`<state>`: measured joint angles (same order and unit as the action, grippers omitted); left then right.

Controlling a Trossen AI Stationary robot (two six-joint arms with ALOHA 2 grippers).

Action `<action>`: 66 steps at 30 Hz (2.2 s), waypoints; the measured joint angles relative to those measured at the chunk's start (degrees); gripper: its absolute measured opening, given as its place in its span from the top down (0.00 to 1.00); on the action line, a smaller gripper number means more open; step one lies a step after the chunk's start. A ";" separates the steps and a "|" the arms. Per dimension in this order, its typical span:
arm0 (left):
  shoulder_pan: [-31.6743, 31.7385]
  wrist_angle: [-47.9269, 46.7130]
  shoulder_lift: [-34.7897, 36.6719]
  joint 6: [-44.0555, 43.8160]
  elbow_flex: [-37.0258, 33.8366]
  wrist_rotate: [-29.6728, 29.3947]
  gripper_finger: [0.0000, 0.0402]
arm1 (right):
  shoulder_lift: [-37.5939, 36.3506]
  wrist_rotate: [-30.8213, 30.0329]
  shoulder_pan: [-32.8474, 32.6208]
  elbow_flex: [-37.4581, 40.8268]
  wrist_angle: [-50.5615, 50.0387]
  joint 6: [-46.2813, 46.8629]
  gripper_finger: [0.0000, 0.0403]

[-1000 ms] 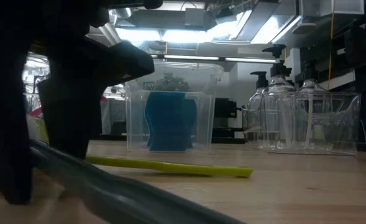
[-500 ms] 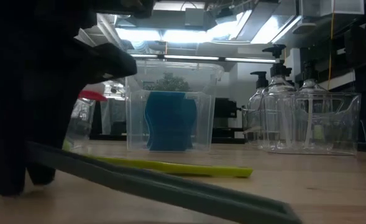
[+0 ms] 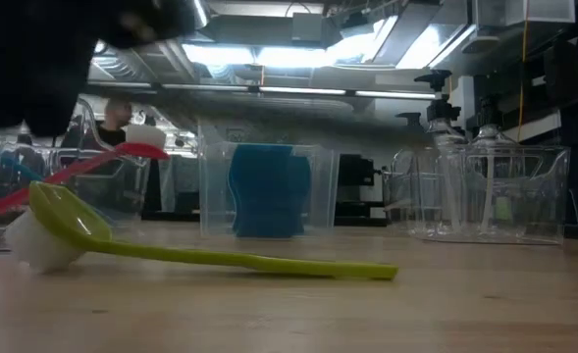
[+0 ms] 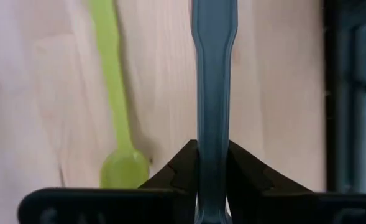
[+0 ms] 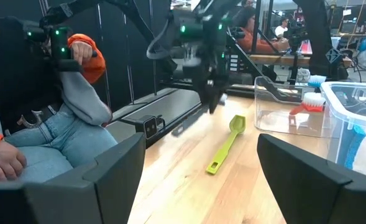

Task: Pick & Place Kitchen Sink Supplies
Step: Put the gray brush into the left transparent bin

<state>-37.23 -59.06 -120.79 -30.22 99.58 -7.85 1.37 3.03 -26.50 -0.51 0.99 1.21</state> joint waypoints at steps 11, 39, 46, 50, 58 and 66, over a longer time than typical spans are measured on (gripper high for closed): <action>-0.24 -3.55 11.36 -1.76 0.45 -2.56 0.89 | 0.01 0.00 0.02 -0.01 0.00 -0.03 0.23; 1.55 -30.92 26.59 -15.62 -7.84 3.67 0.89 | 0.02 0.00 0.01 0.00 0.00 -0.10 0.23; 2.29 -27.68 35.27 -20.09 -18.92 5.85 0.89 | 0.00 0.00 0.00 -0.01 0.00 0.00 0.23; 1.19 -25.59 41.07 -24.62 -25.05 5.43 0.89 | 0.01 0.00 0.02 -0.01 0.00 -0.06 0.23; -1.40 -18.38 45.13 -28.69 -35.94 7.39 0.89 | 0.01 0.00 0.01 -0.01 0.00 -0.12 0.23; -1.51 -17.79 44.83 -28.77 -39.21 10.01 0.89 | 0.00 0.00 0.02 -0.01 0.00 -0.04 0.23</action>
<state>-38.74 -76.84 -75.96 -58.99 60.36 2.16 1.37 3.03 -26.48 -0.51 0.99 1.17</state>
